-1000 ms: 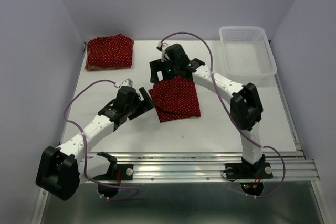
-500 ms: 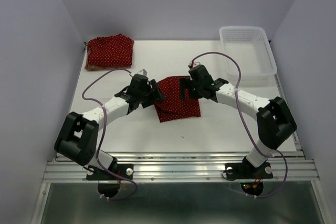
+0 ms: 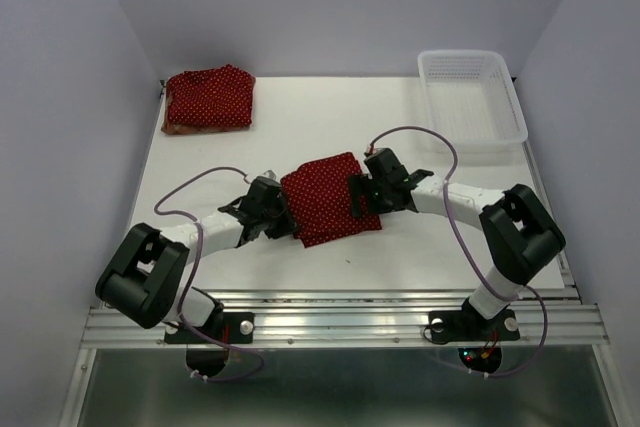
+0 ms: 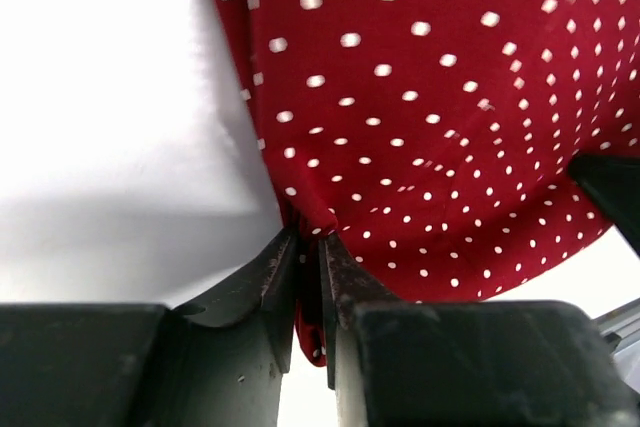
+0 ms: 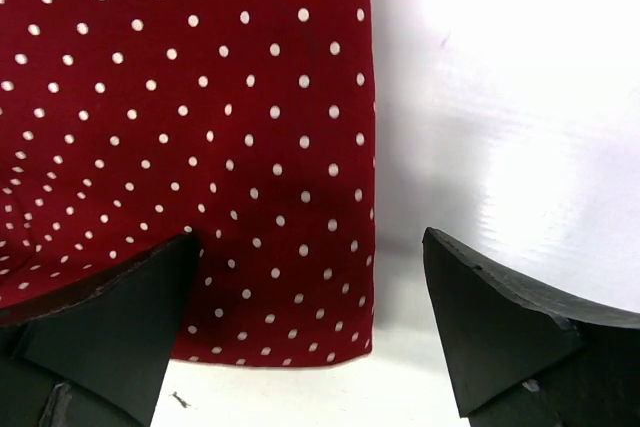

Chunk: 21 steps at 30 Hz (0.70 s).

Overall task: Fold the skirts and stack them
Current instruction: Fold the skirt

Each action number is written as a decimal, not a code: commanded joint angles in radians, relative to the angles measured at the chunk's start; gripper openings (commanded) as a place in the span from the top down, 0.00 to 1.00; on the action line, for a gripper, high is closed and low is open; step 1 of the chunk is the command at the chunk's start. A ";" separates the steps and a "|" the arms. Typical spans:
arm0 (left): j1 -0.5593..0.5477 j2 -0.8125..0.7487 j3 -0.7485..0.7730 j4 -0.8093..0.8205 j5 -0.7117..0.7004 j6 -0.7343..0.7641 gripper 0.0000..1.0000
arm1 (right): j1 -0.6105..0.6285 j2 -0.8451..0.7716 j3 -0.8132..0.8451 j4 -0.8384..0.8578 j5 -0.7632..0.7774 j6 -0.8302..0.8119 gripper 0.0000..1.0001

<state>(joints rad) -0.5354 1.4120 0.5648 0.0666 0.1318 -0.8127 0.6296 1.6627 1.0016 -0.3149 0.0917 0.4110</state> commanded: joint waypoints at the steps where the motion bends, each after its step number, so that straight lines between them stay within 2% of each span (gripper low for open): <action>1: -0.008 -0.039 -0.055 -0.004 -0.047 -0.023 0.75 | 0.004 0.012 -0.055 0.065 -0.059 0.018 0.00; 8: -0.014 0.002 -0.037 -0.007 -0.055 -0.020 0.73 | 0.004 -0.007 -0.103 0.111 -0.118 0.017 0.00; 9: -0.015 0.002 -0.037 -0.011 -0.057 -0.020 0.70 | 0.004 -0.015 -0.104 0.111 -0.116 0.017 0.00; 12: -0.015 -0.002 -0.016 -0.063 -0.109 -0.017 0.53 | 0.004 -0.070 -0.116 0.115 -0.127 0.017 0.00; 14: -0.015 -0.005 0.016 -0.138 -0.172 -0.003 0.48 | 0.004 -0.092 -0.124 0.115 -0.141 0.018 0.00; 15: -0.014 -0.010 0.056 -0.157 -0.187 0.003 0.38 | 0.004 -0.101 -0.127 0.117 -0.142 0.020 0.00; 17: -0.014 -0.033 0.107 -0.192 -0.208 0.018 0.30 | 0.004 -0.122 -0.126 0.115 -0.142 0.023 0.00; 18: -0.014 -0.044 0.119 -0.197 -0.210 0.023 0.22 | 0.004 -0.129 -0.123 0.115 -0.141 0.025 0.00; 20: -0.014 -0.077 0.145 -0.211 -0.218 0.035 0.16 | 0.004 -0.152 -0.123 0.117 -0.129 0.034 0.00; 21: -0.014 -0.091 0.150 -0.215 -0.221 0.040 0.07 | 0.004 -0.159 -0.121 0.116 -0.122 0.034 0.00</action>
<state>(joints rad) -0.5495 1.3899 0.6571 -0.0605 -0.0158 -0.8150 0.6296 1.5631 0.8795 -0.2230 -0.0345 0.4286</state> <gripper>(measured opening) 0.835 0.995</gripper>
